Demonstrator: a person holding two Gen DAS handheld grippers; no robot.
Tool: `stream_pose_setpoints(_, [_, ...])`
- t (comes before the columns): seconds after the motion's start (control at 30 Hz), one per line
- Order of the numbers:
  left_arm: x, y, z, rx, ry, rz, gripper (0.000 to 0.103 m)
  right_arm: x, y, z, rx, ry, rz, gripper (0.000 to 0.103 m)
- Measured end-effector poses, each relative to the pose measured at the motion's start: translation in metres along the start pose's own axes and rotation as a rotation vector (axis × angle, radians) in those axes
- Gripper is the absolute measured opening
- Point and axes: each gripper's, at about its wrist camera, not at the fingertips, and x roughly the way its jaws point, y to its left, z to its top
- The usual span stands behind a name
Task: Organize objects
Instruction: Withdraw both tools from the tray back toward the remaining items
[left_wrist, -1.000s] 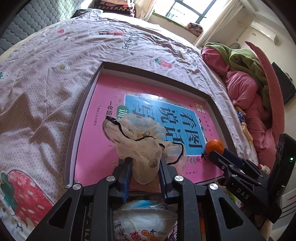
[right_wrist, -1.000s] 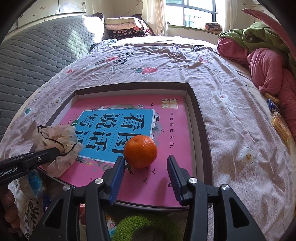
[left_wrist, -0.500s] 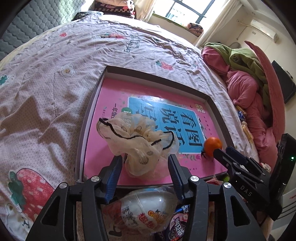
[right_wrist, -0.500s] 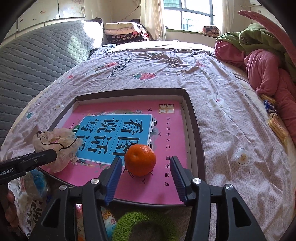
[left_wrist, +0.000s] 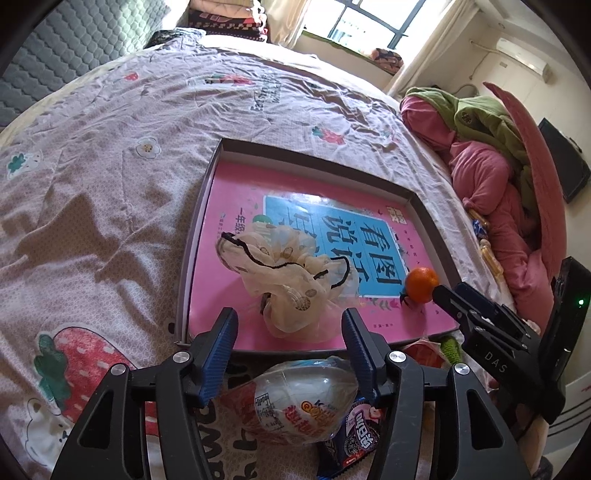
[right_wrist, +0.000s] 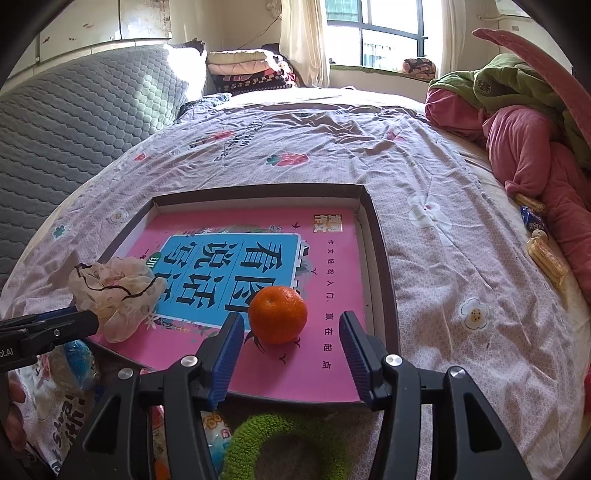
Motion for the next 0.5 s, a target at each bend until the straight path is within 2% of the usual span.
stream_pose_setpoints(0.13, [-0.01, -0.001, 0.001, 0.0, -0.029, -0.013, 0.061, -0.005, 0.002, 0.001, -0.002, -0.018, 0.0, 0.054])
stream_pose_setpoints(0.27, [-0.018, 0.0, 0.0, 0.002, -0.055, -0.007, 0.061, -0.012, 0.002, 0.001, 0.002, -0.039, 0.009, 0.061])
stream_pose_setpoints(0.5, [-0.037, -0.004, -0.007, 0.02, -0.111, -0.006, 0.062, -0.025, 0.0, 0.002, 0.005, -0.08, 0.014, 0.062])
